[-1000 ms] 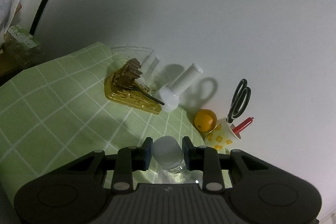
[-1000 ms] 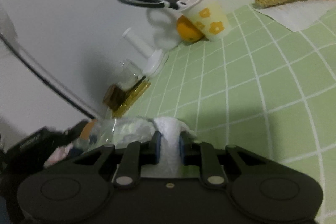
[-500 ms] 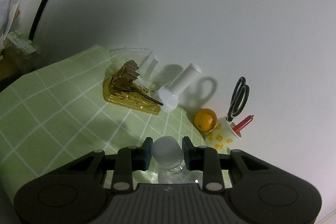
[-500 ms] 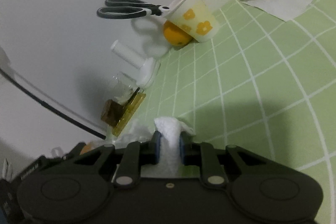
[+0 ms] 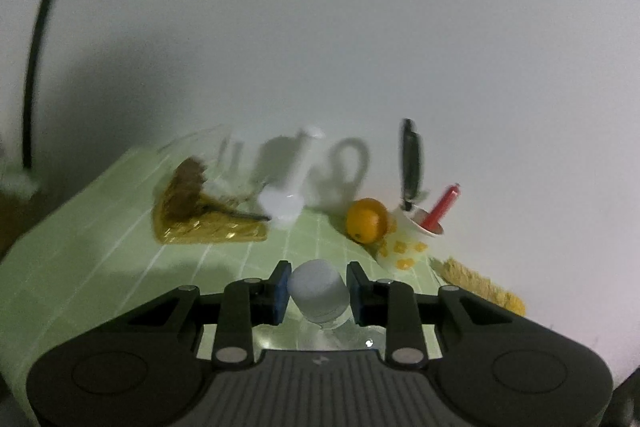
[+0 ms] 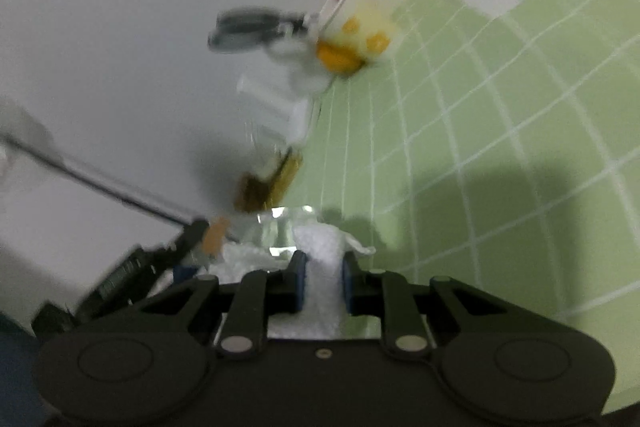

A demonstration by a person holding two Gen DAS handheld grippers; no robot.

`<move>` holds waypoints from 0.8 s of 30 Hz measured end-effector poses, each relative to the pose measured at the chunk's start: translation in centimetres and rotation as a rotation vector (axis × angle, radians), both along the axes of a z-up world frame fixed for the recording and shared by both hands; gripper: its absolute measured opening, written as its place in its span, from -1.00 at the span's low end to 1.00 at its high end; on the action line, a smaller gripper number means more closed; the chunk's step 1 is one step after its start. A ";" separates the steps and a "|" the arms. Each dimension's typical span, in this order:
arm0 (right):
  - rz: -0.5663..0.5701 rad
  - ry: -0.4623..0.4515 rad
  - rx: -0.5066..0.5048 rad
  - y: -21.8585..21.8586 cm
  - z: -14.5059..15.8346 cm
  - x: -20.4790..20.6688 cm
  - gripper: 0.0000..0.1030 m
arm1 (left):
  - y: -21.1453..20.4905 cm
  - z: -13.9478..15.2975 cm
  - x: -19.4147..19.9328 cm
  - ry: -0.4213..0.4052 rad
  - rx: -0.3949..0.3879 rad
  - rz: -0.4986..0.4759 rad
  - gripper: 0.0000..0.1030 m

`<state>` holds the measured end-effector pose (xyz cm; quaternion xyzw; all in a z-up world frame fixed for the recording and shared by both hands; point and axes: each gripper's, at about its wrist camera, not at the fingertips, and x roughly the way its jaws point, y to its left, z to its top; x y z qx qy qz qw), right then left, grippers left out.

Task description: Clean container

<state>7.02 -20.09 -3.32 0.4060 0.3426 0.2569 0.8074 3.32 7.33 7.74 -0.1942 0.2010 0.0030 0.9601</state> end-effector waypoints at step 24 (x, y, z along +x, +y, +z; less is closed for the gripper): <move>-0.117 -0.318 -0.788 2.2 1.7 0.3 -0.60 | -8.8 0.8 0.9 -0.052 0.259 -0.208 -0.45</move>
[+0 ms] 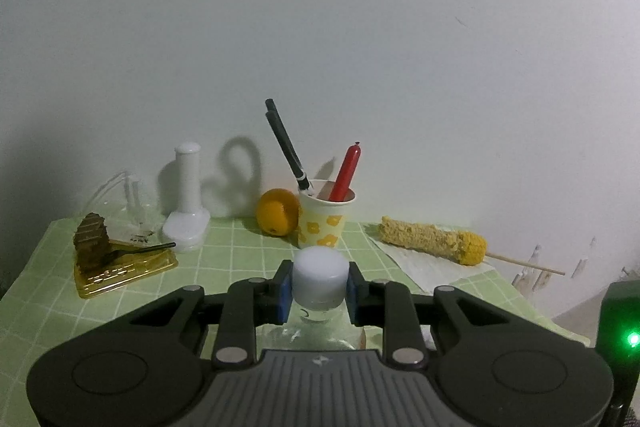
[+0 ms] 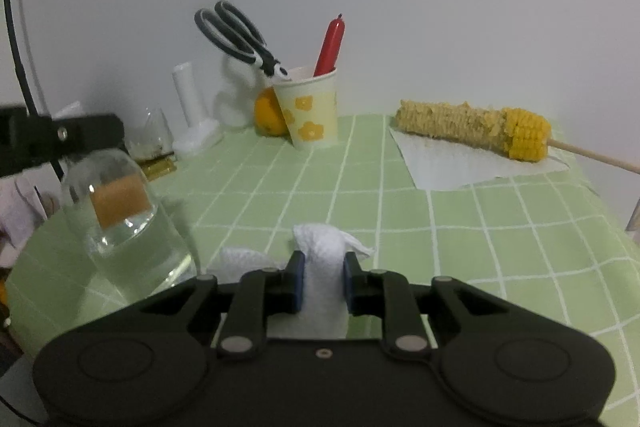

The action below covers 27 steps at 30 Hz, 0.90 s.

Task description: Clean container

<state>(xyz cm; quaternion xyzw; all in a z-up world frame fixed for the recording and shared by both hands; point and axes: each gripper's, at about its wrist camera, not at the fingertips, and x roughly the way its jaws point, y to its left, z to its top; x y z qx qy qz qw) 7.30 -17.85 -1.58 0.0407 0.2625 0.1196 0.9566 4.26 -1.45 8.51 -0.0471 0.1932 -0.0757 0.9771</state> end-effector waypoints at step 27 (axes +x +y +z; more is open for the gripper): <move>0.051 0.007 -0.293 2.5 0.7 0.8 0.08 | 0.7 0.8 -1.6 -0.023 0.044 0.061 0.53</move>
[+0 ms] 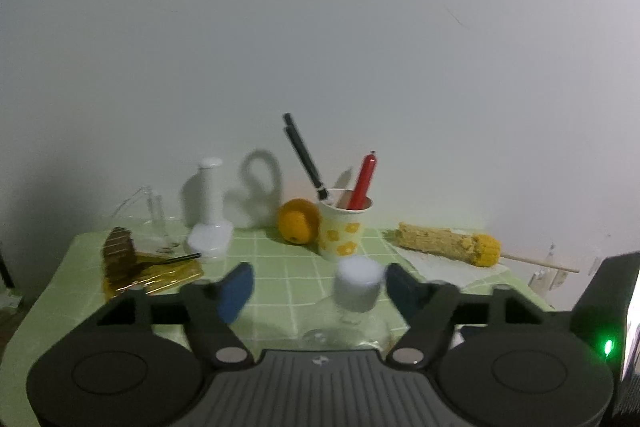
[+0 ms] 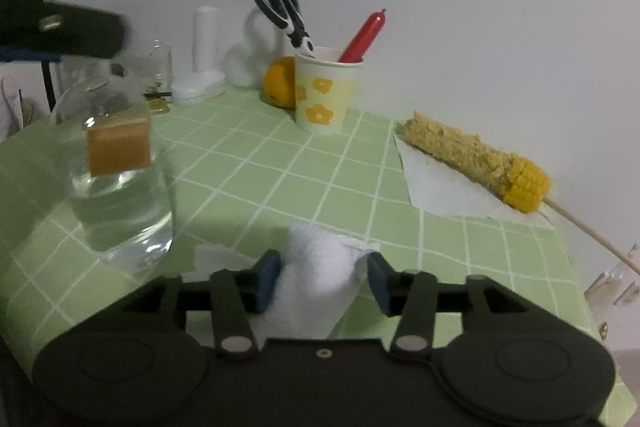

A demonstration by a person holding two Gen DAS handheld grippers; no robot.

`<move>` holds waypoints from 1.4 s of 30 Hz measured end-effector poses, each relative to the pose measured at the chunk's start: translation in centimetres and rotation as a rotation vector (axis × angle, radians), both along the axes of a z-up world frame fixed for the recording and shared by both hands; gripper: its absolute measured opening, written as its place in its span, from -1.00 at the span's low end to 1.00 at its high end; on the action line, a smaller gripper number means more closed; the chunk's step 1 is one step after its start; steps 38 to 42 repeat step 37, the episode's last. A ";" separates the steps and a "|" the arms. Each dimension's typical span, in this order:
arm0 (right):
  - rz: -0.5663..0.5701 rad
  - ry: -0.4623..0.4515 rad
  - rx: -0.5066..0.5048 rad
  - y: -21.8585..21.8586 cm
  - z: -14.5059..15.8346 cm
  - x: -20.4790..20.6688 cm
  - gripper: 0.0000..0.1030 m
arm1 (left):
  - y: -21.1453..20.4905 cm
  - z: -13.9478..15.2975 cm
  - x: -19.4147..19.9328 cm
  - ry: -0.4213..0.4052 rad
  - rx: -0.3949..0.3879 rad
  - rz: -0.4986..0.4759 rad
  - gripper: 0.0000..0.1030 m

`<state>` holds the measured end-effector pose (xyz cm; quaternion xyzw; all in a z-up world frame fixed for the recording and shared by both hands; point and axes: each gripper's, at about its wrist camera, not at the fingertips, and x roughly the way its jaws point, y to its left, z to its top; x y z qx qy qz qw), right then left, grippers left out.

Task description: Clean container

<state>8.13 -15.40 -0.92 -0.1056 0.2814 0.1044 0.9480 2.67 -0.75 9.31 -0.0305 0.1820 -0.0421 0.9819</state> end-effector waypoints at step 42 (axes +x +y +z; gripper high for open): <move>-0.109 -0.021 0.132 -1.0 -2.9 -7.5 0.99 | 1.7 -9.0 -2.4 0.227 0.047 0.136 1.00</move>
